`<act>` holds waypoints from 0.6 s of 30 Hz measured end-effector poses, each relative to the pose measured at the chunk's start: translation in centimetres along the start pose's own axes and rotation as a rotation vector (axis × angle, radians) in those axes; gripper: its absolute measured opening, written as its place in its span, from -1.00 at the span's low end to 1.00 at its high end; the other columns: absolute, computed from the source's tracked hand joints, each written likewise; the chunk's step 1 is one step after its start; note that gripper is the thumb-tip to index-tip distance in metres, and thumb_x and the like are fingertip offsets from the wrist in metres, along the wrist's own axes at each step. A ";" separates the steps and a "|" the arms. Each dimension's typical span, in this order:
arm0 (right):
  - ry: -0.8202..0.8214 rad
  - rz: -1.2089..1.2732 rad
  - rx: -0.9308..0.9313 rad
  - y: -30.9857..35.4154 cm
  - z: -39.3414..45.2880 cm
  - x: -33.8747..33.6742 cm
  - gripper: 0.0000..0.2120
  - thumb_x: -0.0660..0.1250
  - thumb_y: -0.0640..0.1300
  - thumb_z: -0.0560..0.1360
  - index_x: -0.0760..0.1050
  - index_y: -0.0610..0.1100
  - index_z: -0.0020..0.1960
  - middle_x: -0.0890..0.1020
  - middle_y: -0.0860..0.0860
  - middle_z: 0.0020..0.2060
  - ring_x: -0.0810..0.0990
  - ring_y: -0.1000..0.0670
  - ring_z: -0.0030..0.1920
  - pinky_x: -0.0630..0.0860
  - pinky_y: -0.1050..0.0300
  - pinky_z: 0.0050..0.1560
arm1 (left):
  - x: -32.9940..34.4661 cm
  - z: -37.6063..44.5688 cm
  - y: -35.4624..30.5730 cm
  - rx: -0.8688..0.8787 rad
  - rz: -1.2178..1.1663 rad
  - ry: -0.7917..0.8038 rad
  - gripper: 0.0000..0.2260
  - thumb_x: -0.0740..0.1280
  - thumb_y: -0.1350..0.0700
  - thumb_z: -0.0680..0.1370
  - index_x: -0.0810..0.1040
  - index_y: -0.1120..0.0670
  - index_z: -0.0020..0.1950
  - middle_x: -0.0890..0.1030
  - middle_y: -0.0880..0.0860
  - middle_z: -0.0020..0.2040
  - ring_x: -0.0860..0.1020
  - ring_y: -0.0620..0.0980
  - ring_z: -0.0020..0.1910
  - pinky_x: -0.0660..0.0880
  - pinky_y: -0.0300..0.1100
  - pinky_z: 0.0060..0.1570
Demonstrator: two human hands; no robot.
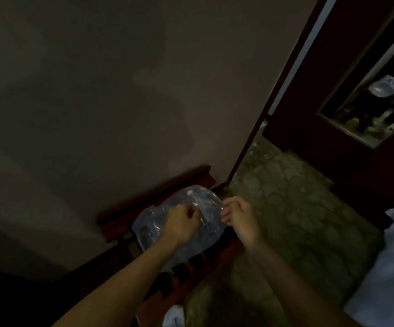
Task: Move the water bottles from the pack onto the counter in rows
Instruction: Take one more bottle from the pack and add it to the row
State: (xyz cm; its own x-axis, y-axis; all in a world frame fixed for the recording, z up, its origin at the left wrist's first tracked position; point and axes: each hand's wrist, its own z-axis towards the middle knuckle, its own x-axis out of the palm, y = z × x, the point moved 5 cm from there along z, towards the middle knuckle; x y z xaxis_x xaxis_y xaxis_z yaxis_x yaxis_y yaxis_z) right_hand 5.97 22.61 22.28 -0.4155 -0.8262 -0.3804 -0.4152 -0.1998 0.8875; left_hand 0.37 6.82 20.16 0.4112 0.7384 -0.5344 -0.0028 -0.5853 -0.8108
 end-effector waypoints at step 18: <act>0.323 -0.308 0.232 -10.7 13.3 6.2 -0.74 0.16 -0.27 0.59 0.51 -0.12 -0.23 0.55 -0.04 -0.29 0.54 -0.04 -0.19 0.42 0.14 -0.16 | 12.3 14.1 9.3 -0.383 0.083 0.317 -0.76 0.22 0.17 0.64 0.61 0.23 0.18 0.62 0.17 0.19 0.56 0.13 0.20 0.45 -0.16 0.17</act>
State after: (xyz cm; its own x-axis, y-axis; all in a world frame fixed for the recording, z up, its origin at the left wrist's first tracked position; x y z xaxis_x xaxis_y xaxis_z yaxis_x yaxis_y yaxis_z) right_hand -2.87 26.64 7.00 0.0116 -0.8757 -0.4828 -0.6636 -0.3679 0.6514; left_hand -7.40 15.21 2.68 0.6804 0.5812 -0.4465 0.2634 -0.7624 -0.5911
